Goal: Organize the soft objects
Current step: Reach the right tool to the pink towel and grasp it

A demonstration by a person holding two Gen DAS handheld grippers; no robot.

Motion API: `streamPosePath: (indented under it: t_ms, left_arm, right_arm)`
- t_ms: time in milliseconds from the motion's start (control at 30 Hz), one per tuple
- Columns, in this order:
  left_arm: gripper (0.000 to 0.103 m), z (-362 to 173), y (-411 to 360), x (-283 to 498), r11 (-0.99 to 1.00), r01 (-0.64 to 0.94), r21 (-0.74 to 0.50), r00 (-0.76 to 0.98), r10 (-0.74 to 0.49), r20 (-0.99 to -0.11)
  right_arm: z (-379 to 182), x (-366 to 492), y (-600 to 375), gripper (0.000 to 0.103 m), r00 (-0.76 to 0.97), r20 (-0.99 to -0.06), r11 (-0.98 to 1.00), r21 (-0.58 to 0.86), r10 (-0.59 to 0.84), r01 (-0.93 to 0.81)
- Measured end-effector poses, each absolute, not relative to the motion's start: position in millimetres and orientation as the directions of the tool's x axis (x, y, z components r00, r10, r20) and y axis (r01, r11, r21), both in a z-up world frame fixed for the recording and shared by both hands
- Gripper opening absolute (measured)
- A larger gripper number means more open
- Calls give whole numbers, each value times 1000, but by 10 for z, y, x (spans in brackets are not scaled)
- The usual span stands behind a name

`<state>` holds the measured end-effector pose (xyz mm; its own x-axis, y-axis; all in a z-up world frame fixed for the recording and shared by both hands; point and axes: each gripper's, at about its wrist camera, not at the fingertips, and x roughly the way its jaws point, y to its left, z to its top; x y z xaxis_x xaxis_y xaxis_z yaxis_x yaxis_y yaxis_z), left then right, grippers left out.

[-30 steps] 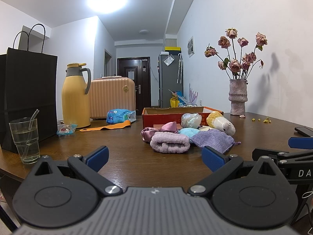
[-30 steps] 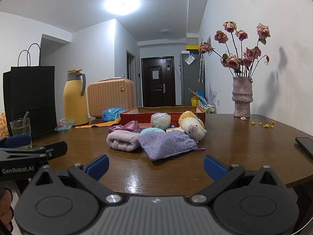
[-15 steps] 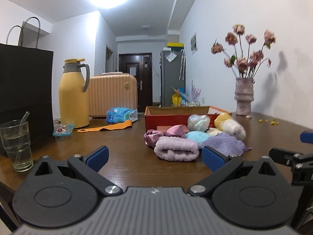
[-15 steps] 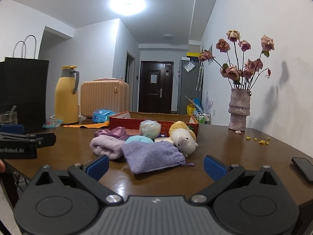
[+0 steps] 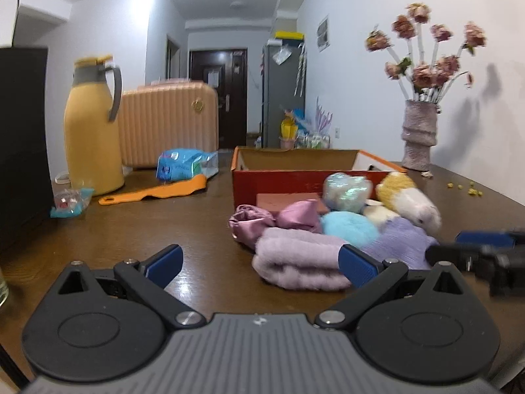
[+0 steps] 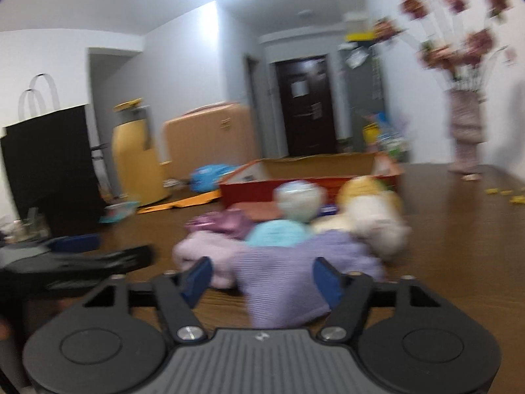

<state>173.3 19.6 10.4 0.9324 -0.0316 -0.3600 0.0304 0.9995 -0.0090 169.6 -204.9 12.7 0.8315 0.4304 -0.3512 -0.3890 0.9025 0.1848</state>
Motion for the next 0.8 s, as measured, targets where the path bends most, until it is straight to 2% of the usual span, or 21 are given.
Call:
streamPosePath:
  t_ms: [67,100,200,233,267,333,400,500,533,633,667,733,800]
  left_arm:
    - [91,124,298,1971,998,50,-50,913,-66,-402]
    - [89,126,347,2077,995,66,-76,903,-92,-419]
    - [81,87,478,2460,980,121,-157,860,-182,-477]
    - [68,56,510,2567,976,126,-177,839,-200,-505]
    - [51,17,541,2665,971,126,-204,811,-219,-542]
    - [42,-59,630,2743,944,160,-290,759,-305,-575]
    - [39,-89,717,2711,919,176,-354,731,-362,-578]
    - [39,-76,766,2645,901,194,-389,711,-402,-576]
    - [41,-69,772,2646,902,188,-389,710,-398,-580]
    - [60,-30,795,2660,918,167,-360,752,-355,-555]
    - [61,-22,806,2703,922,154,-356,758,-341,-556]
    - [60,-27,824,2783,911,159,-379,752,-361,-552]
    - [49,-70,812,2853,901,170,-399,722,-390,-571]
  right_arm:
    - [87,1853,-1887,53,784,-371,867,220,498,-447]
    - [61,1943,-1799,49,765,-387,858,229,514,-460]
    - [-6,2177,-1582,46,761,-433,875,218,483,-432]
    - [-18,2251,-1548,46,776,-457,900,200,436,-388]
    - [-27,2308,-1544,46,796,-465,922,187,388,-340]
    - [-17,2366,-1603,48,799,-463,923,230,383,-308]
    - [13,2376,-1649,48,790,-439,899,300,427,-320]
    - [35,2401,-1549,44,759,-429,868,312,491,-385]
    - [21,2436,-1506,43,752,-451,875,303,481,-378]
    - [-81,2584,-1419,43,744,-505,899,274,437,-342]
    - [-104,2616,-1425,43,739,-514,899,285,436,-332]
    - [-102,2655,-1455,43,736,-509,892,314,447,-325]
    - [-82,2690,-1470,43,736,-508,891,323,447,-319]
